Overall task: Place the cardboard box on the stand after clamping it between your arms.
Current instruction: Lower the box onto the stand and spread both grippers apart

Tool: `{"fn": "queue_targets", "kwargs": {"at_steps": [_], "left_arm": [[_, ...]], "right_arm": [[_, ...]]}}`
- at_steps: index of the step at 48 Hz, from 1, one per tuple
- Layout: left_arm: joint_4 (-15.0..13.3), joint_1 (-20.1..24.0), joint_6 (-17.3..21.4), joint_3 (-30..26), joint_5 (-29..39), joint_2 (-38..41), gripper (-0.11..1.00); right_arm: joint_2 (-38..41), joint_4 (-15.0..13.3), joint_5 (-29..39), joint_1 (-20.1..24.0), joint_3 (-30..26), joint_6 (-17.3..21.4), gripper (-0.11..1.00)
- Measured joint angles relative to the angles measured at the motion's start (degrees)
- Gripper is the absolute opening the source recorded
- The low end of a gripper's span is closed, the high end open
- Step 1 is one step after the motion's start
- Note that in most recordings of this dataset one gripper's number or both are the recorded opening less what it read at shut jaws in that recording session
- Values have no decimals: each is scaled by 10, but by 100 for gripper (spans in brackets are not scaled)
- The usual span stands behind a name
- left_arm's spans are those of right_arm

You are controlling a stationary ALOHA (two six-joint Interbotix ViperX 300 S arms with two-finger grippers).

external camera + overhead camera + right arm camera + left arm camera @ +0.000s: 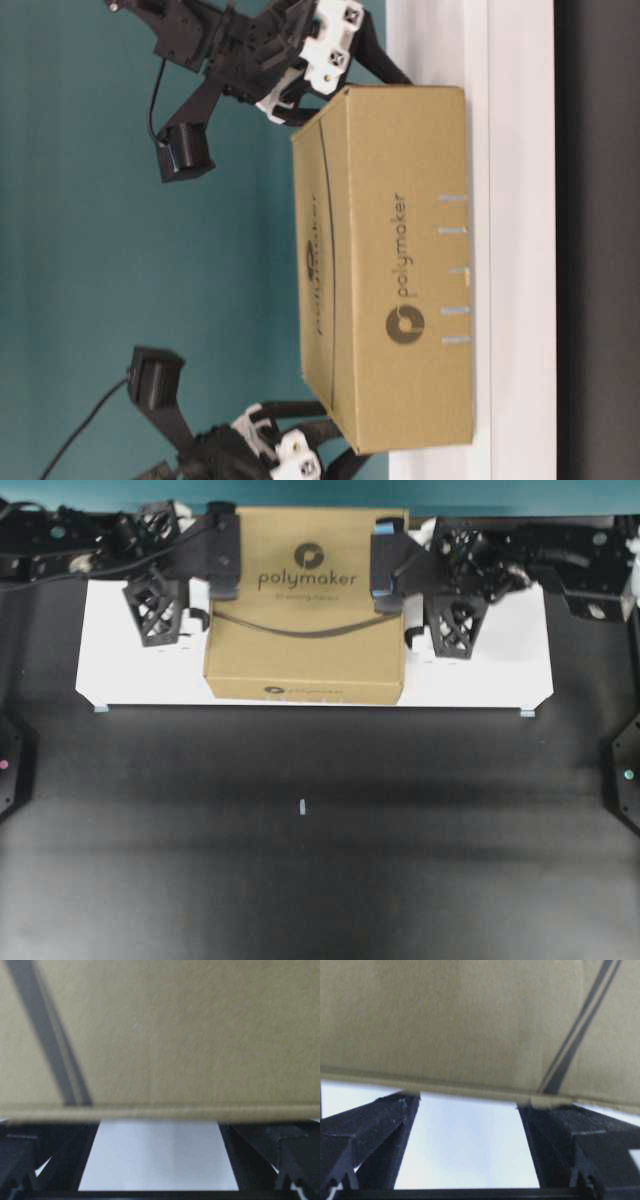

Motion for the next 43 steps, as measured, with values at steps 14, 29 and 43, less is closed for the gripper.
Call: {"fn": "queue_targets", "kwargs": {"at_steps": [14, 29, 43], "left_arm": [[0, 16, 17, 34, -4, -45, 76], [0, 11, -4, 60, -2, -120, 75], [-1, -74, -62, 129, -51, -251, 75]], "right_arm": [[-35, 1, -23, -21, 37, 7, 81], [-113, 7, -23, -34, 64, 22, 81], [-227, 9, -61, 9, 133, 115, 81]]}}
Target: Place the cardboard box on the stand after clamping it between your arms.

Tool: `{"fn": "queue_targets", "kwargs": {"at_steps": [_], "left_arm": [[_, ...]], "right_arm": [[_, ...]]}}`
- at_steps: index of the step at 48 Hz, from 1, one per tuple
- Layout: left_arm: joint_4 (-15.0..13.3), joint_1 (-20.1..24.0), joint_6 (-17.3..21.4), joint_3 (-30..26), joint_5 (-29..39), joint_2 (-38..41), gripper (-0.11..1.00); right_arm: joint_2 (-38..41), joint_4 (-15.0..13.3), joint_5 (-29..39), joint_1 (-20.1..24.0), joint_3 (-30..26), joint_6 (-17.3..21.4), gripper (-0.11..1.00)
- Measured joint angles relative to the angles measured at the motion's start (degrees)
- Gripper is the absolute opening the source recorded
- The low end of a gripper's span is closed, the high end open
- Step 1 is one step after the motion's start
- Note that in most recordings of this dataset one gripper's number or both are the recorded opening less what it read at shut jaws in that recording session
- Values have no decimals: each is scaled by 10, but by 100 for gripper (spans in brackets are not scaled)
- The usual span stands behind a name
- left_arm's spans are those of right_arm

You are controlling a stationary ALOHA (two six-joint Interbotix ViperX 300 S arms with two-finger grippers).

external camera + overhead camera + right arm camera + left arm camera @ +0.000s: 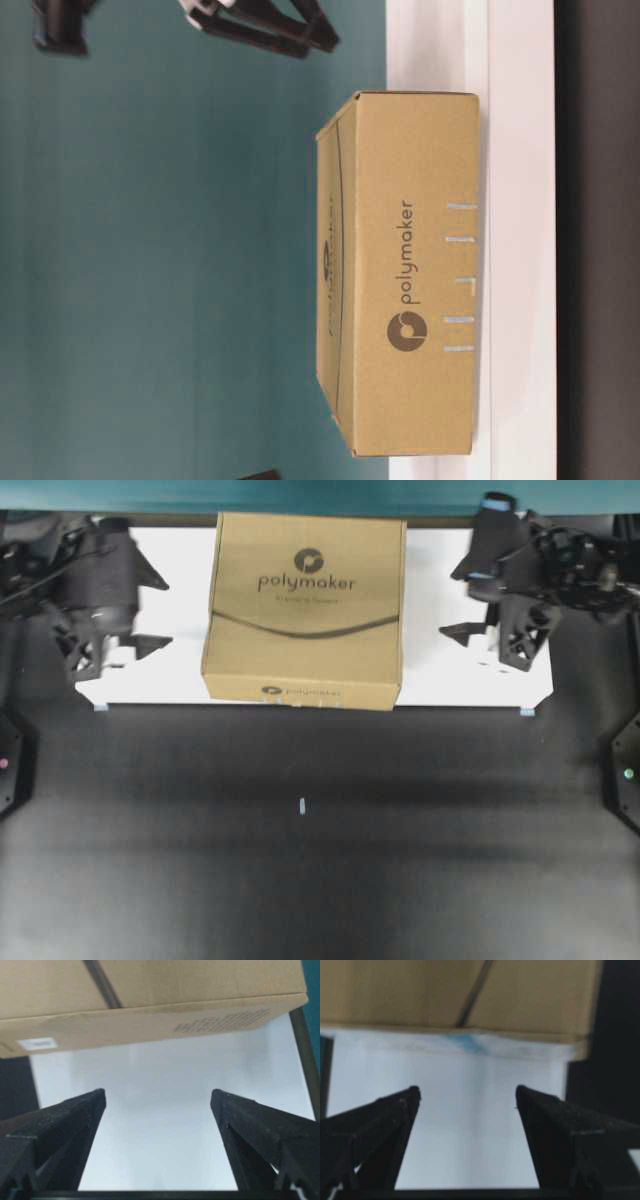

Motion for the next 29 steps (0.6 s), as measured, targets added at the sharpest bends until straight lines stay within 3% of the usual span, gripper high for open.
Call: {"fn": "queue_targets", "kwargs": {"at_steps": [10, 17, 29], "left_arm": [[1, -39, -69, 57, -86, -126, 75], [0, -85, -118, 74, -93, -182, 75], [0, -169, -205, 79, -91, -230, 75]], "right_arm": [[-60, 0, -47, 30, 41, 47, 81], [-92, -1, -56, 91, 60, 98, 81], [-163, 0, -112, 149, 92, 182, 81]]}}
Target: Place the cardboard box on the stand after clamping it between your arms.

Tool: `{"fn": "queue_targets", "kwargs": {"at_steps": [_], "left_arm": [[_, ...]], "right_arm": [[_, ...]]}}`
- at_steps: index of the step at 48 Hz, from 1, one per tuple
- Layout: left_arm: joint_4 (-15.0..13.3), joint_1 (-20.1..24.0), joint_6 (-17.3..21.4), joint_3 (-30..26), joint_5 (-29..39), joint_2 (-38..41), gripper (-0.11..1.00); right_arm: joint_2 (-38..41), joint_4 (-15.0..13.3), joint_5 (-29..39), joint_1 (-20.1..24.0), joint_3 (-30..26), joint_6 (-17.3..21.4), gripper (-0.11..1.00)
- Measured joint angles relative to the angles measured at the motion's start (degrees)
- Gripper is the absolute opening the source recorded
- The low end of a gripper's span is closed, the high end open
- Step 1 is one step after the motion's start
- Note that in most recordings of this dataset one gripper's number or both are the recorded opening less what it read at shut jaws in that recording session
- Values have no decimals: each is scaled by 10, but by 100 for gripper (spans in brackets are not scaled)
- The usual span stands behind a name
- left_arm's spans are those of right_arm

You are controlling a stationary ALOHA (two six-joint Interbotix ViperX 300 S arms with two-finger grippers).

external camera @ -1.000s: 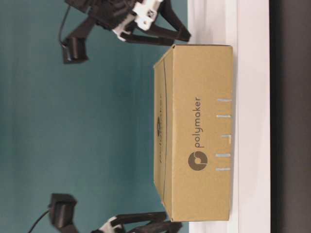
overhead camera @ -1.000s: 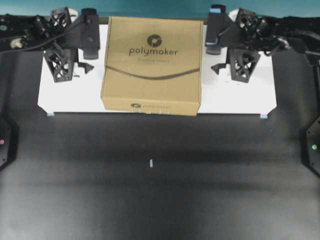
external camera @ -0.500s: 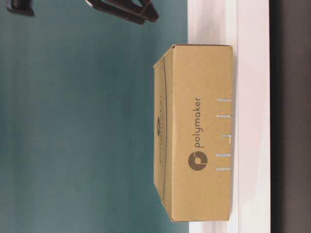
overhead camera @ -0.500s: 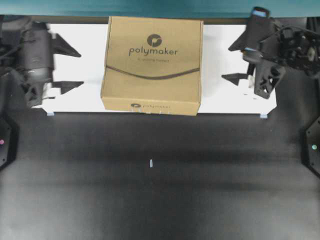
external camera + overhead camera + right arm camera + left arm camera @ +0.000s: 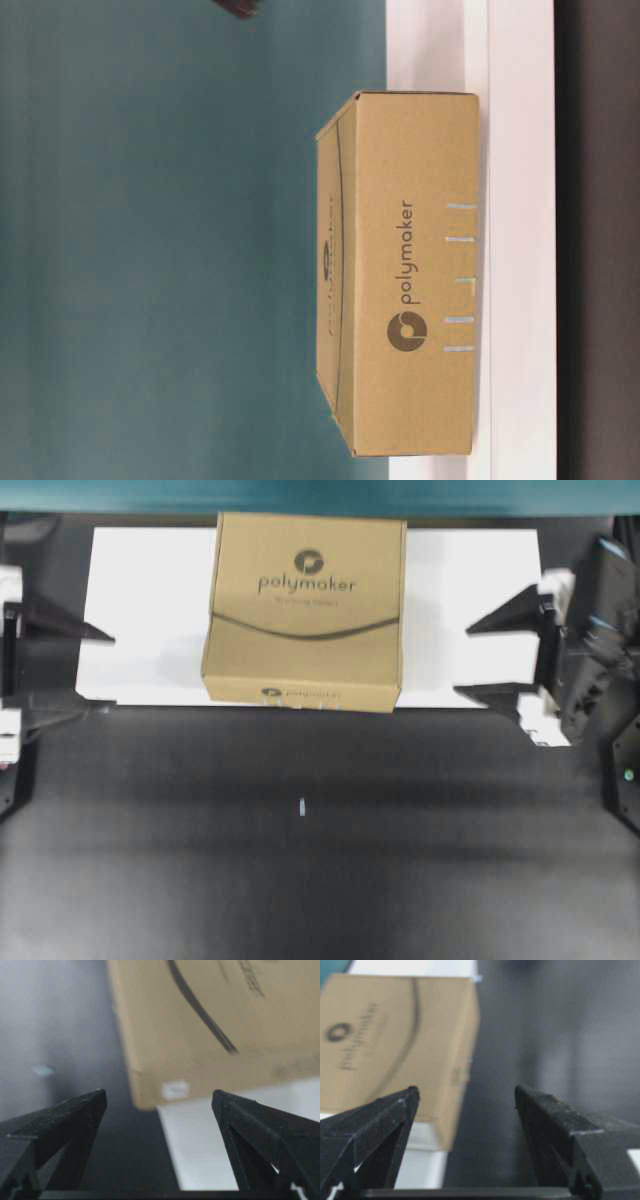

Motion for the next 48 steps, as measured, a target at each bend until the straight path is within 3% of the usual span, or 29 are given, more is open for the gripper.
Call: {"fn": "queue_targets", "kwargs": {"at_steps": [5, 12, 27, 48], "left_arm": [[0, -40, -40, -1, 4, -10, 75], [-1, -72, -66, 2, 4, -24, 75], [-1, -74, -70, 8, 5, -63, 75], [-1, -73, -65, 41, 17, -112, 73]], "right_arm": [[-35, 0, -25, 24, 11, 14, 81], [-86, 0, -36, 47, 27, 18, 81], [-185, 0, -34, 82, 62, 19, 81], [-279, 1, -11, 83, 113, 23, 81]]}}
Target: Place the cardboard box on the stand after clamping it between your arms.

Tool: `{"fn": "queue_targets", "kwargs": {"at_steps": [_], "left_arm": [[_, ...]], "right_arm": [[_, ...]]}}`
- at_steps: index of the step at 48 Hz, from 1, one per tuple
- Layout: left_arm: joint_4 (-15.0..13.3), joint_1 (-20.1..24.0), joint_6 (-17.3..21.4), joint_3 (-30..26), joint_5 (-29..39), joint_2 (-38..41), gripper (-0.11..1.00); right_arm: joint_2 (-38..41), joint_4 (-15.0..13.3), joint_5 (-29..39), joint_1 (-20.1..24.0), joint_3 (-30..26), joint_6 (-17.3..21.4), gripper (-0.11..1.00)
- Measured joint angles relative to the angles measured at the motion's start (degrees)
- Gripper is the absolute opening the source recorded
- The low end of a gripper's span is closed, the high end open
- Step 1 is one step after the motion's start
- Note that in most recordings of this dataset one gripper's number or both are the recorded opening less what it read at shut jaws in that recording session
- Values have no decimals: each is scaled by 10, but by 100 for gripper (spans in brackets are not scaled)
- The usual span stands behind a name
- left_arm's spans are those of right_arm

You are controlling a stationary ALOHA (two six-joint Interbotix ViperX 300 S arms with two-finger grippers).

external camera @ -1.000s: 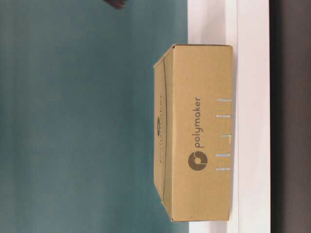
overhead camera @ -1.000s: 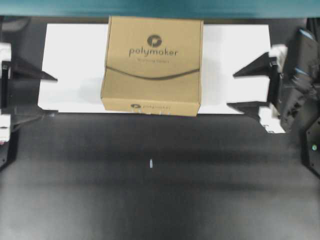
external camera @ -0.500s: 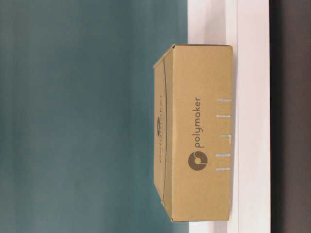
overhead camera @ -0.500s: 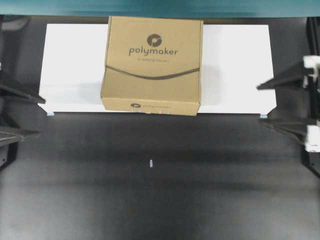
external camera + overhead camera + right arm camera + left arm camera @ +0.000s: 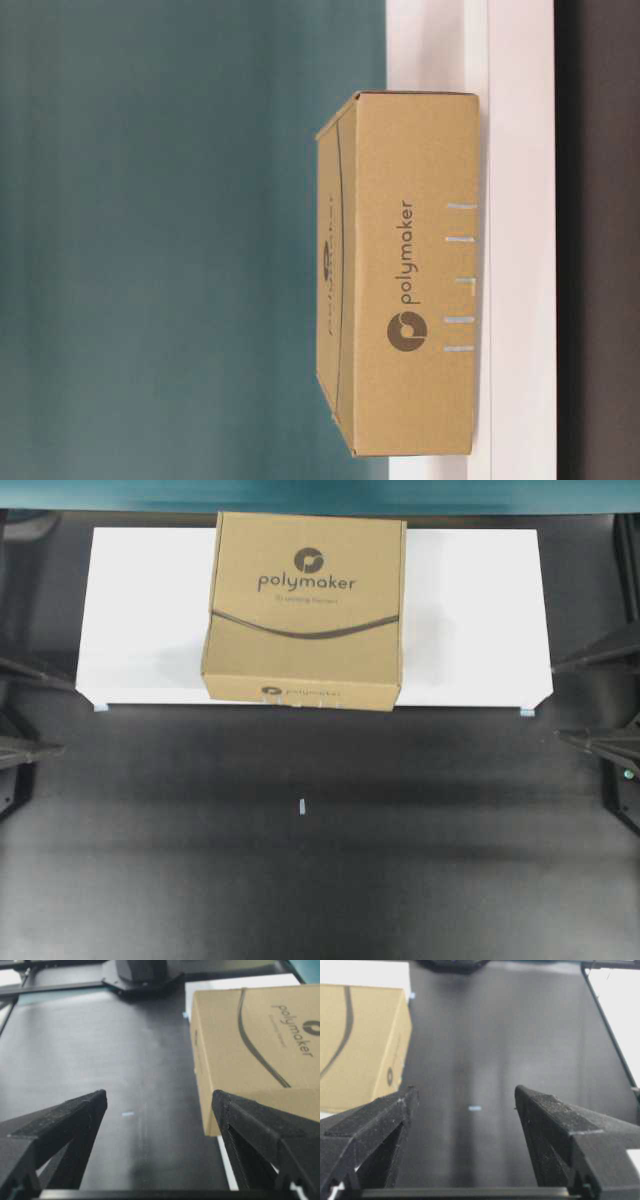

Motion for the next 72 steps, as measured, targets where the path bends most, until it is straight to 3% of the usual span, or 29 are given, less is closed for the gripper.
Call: {"fn": "queue_targets", "kwargs": {"at_steps": [34, 72], "left_arm": [[0, 13, -4, 33, 4, -57, 69], [0, 37, -6, 51, -18, -49, 69]], "right_arm": [[-117, 0, 25, -9, 48, 0, 81], [-119, 0, 18, -23, 70, 0, 81]]}}
